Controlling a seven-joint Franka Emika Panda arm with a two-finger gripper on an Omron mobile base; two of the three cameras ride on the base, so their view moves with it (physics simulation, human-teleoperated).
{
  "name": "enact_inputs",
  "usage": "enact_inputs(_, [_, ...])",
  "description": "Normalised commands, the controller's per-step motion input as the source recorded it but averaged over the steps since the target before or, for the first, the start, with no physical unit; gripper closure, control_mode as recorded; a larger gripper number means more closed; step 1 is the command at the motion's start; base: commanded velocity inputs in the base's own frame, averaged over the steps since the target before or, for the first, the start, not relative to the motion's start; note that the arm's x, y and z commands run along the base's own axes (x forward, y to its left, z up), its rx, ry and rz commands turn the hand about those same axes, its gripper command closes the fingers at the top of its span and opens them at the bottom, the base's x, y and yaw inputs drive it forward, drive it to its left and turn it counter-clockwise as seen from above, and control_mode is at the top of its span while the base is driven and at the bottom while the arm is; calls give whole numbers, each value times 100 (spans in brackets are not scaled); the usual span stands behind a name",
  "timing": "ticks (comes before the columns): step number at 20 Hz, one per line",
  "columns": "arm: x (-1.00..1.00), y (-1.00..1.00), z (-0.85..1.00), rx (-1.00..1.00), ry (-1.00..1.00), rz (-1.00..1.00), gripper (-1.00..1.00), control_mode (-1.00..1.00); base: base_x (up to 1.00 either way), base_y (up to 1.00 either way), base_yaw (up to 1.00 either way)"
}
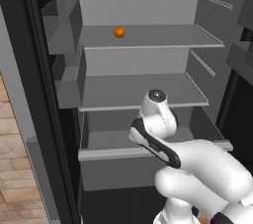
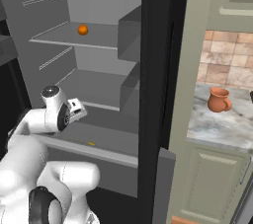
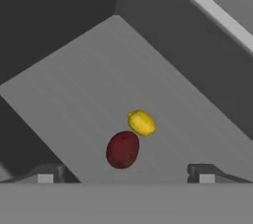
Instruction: Place the potato and lemon inside the fridge drawer. Close the drawer after placing the vegetables.
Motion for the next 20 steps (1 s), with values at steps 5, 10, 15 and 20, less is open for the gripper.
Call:
enact_inputs(5, [-93, 75, 37, -8, -3, 0, -100, -100, 0, 0, 0])
enact_inputs(10, [-42, 64, -4, -12, 16, 0, -100, -100, 0, 0, 0])
enact_inputs(15, [-1, 41, -52, -9, 27, 0, -100, -100, 0, 0, 0])
enact_inputs(20, [21, 36, -74, -9, 28, 1, -100, -100, 0, 0, 0])
